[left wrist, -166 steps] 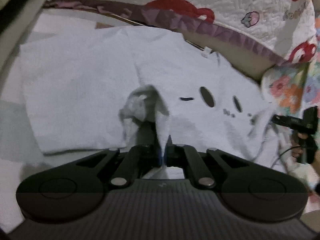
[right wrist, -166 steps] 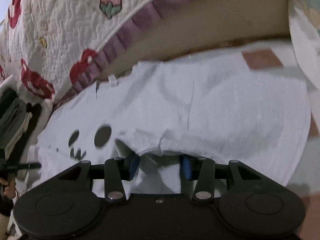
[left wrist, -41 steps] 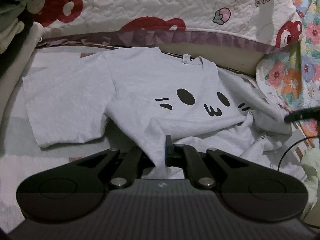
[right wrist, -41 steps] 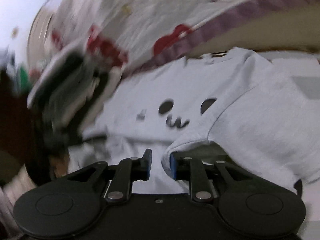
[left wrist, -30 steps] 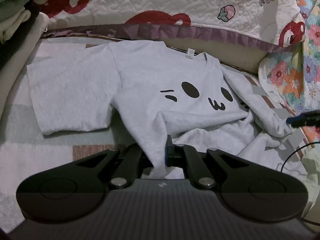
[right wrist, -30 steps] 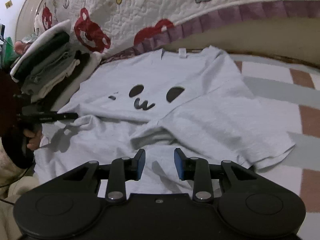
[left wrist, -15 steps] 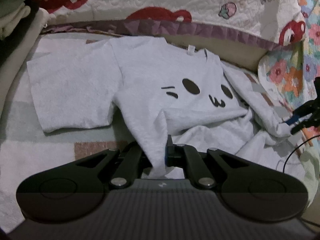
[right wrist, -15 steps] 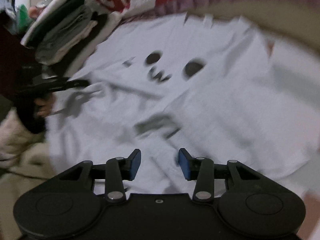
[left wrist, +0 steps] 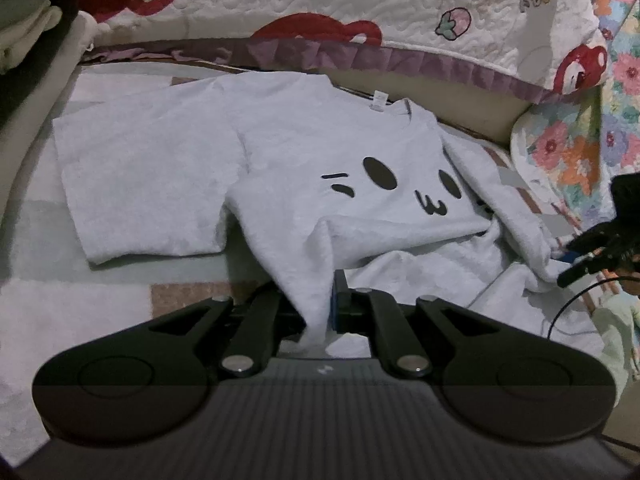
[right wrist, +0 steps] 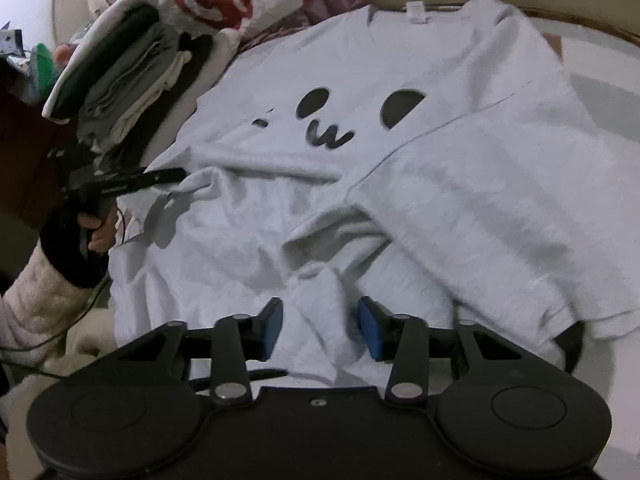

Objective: Fold clothes

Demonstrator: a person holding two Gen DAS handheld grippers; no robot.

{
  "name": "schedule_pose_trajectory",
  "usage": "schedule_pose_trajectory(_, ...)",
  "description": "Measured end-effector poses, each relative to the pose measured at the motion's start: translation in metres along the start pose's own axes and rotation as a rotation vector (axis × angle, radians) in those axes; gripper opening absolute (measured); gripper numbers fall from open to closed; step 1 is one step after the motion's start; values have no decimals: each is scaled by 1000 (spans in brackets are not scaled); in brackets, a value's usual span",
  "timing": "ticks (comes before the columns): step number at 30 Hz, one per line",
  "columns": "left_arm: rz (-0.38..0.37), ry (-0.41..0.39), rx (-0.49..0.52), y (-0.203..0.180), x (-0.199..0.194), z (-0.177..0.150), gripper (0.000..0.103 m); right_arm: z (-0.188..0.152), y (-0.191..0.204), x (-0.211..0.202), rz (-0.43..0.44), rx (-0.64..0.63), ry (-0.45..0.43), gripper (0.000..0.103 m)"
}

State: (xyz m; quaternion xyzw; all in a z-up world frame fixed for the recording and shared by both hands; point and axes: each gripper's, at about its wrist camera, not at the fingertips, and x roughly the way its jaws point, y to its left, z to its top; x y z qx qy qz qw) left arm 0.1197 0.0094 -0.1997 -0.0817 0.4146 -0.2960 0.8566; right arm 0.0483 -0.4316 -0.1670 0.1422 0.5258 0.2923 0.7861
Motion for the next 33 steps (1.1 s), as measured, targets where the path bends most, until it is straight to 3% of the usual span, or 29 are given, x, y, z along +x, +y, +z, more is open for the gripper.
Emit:
schedule_pose_trajectory(1,2,-4,-2,1,-2,-1,5,-4,8,-3,7,-44,-23,5)
schedule_pose_trajectory(3,4,-13,-6,2,-4,0,5,-10,15,-23,50,-48,-155,5)
schedule_pose_trajectory(6,2,-26,-12,3,-6,3,5,-26,-2,-64,28,65,-392,4)
schedule_pose_trajectory(8,0,-35,-15,4,-7,5,5,-38,-13,-76,-14,131,-426,4)
schedule_pose_trajectory(12,-5,-43,-21,4,-9,7,5,-55,-10,-74,-67,151,-358,7)
schedule_pose_trajectory(17,-14,-36,-21,4,-8,6,5,-49,-6,-56,-51,141,-312,12)
schedule_pose_trajectory(19,-17,-32,-22,4,-7,6,5,-46,1,-47,-76,118,-274,30)
schedule_pose_trajectory(21,-14,-28,-25,4,-5,6,5,-37,11,-36,-130,57,-229,41)
schedule_pose_trajectory(24,-18,-1,-40,7,0,8,9,-28,20,-28,-166,-3,-197,43)
schedule_pose_trajectory(26,-20,12,-42,9,4,10,12,-24,19,-27,-184,-5,-212,43)
schedule_pose_trajectory(27,-24,18,-44,11,7,11,12,-21,17,-27,-176,-3,-229,32)
schedule_pose_trajectory(28,-28,24,-46,12,9,12,12,-19,16,-27,-168,-1,-246,6)
schedule_pose_trajectory(33,-40,25,-36,11,13,15,2,-9,19,-43,-113,20,-344,5)
